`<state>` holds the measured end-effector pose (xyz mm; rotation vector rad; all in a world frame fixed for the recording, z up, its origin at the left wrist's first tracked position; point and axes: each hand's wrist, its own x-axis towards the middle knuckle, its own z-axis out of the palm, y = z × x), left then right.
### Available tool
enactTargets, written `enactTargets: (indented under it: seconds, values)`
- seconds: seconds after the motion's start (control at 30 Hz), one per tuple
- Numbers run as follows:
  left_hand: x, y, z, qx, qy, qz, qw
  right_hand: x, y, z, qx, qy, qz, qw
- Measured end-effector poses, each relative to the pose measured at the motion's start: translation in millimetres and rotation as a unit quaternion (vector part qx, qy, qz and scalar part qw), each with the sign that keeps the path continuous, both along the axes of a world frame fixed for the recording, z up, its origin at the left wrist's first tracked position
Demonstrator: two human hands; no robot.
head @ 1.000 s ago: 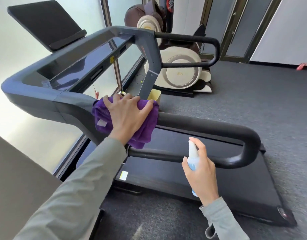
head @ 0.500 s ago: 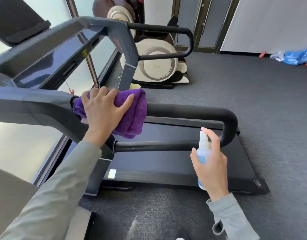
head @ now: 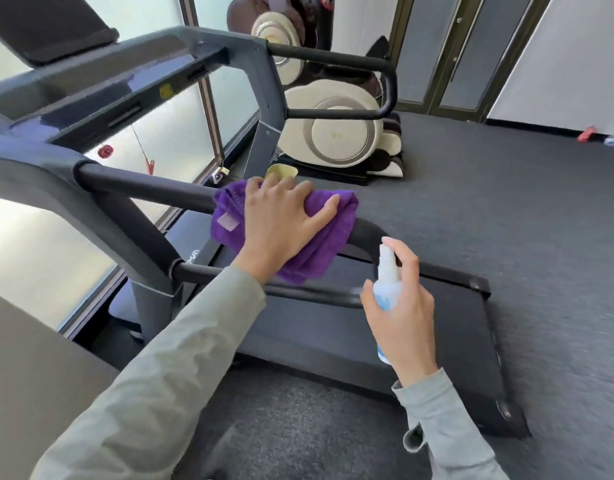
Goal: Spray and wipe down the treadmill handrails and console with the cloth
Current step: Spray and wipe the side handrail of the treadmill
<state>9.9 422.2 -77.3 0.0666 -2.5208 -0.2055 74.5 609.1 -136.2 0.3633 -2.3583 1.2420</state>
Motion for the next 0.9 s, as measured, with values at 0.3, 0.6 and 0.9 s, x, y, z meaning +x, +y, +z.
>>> enactTargets:
  seconds: [0.3,0.6,0.9]
  values:
    - [3.4,-22.0,5.2,0.061,-0.015,0.130,0.990,-5.1,61.2,-8.8,-0.011,-0.027,0.038,0.999]
    - [-4.4,89.0,1.9,-0.069,-0.062,-0.012,0.996,-13.3,71.3,4.3,-0.052,0.001,0.041,0.998]
    - [3.1,-17.6,7.8,0.030,-0.009,0.059,0.998,-3.8,67.5,-3.7,-0.059,-0.014,0.032,0.998]
